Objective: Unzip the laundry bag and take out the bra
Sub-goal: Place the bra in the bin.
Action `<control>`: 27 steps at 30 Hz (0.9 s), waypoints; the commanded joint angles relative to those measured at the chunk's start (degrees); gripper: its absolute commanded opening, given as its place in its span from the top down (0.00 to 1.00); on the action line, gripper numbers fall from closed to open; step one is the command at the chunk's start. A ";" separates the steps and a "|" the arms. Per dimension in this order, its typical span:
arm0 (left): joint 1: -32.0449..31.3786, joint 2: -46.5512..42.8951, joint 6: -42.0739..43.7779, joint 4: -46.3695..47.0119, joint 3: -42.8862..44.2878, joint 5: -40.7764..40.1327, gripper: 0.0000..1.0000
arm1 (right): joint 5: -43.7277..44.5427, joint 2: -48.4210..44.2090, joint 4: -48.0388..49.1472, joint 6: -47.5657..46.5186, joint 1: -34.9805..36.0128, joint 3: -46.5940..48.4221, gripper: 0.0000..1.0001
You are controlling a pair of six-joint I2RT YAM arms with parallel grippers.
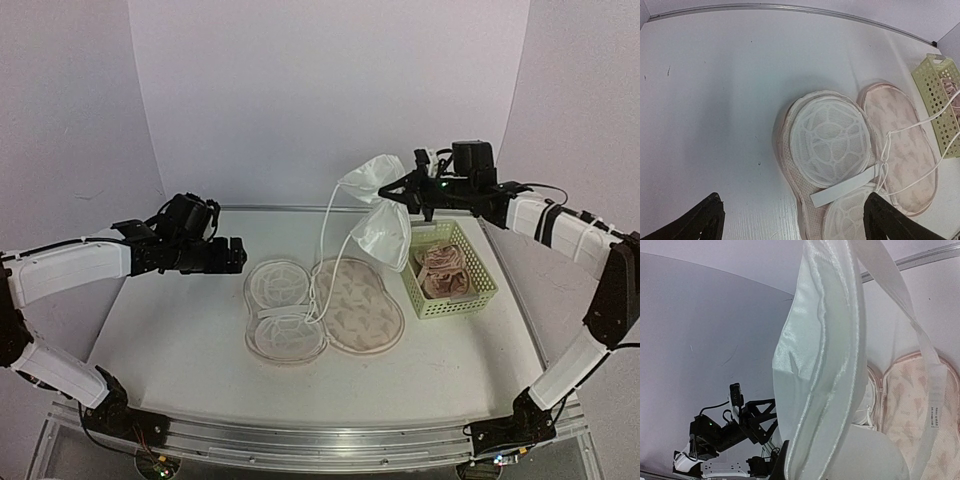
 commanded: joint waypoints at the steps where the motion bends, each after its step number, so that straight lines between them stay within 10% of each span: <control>1: 0.31 -1.71 0.86 0.67 2.12 -1.30 0.03 | -0.20 -5.94 -1.50 -1.70 -3.03 4.06 1.00; 27: 0.32 -0.43 2.13 0.77 2.54 -1.00 0.03 | 23.18 -15.41 -21.14 -19.44 -12.39 21.27 1.00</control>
